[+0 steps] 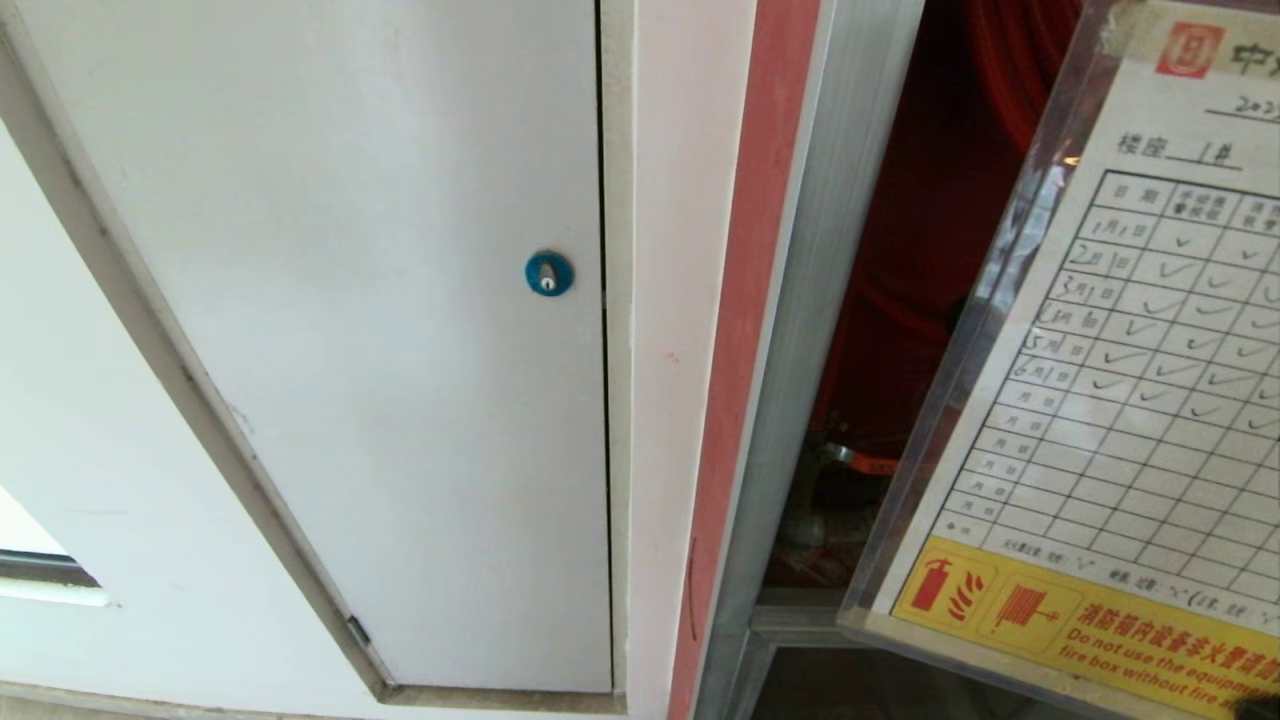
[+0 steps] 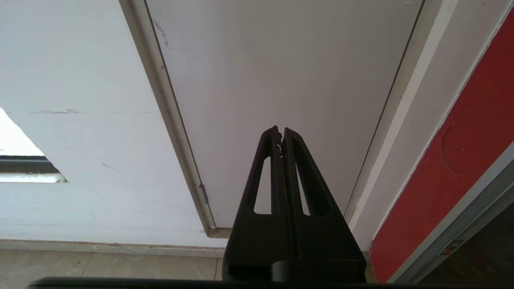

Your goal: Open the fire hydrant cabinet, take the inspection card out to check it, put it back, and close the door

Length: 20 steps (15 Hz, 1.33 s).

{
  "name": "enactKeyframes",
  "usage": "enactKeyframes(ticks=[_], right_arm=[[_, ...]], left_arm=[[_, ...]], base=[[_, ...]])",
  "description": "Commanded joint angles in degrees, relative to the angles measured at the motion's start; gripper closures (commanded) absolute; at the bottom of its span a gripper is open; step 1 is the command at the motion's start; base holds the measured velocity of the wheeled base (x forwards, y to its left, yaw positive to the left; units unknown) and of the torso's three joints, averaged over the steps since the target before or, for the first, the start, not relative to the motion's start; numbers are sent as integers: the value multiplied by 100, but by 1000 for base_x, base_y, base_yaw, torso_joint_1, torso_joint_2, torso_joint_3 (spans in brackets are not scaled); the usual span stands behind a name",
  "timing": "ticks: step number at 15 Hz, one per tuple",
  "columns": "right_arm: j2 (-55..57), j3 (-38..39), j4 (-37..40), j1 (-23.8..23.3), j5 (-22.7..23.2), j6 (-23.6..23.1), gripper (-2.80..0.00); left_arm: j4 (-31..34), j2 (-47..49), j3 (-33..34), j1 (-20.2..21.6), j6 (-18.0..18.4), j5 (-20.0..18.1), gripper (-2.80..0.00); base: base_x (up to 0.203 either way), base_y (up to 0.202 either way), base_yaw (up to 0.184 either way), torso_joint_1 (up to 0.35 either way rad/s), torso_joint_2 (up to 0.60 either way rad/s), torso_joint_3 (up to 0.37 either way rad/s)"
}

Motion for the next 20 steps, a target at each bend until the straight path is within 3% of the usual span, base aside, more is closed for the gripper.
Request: enactKeyframes(ticks=[1,5,10,20], right_arm=[[377,-162,-3,228,29,-18,0],[941,-595,-8,632,-47,-24,0],[1551,-974,-15,1574,-628,-51,0],[2432,-1918,-15,1987,-681,-215,0]], left_arm=[[-4,1,79,2,0,-5,0],[-4,1,79,2,0,-5,0],[-4,1,79,2,0,2,0],[-4,1,79,2,0,-5,0]], base=[[0,0,0,0,0,0],[0,0,0,0,0,0],[0,0,0,0,0,0],[0,0,0,0,0,0]])
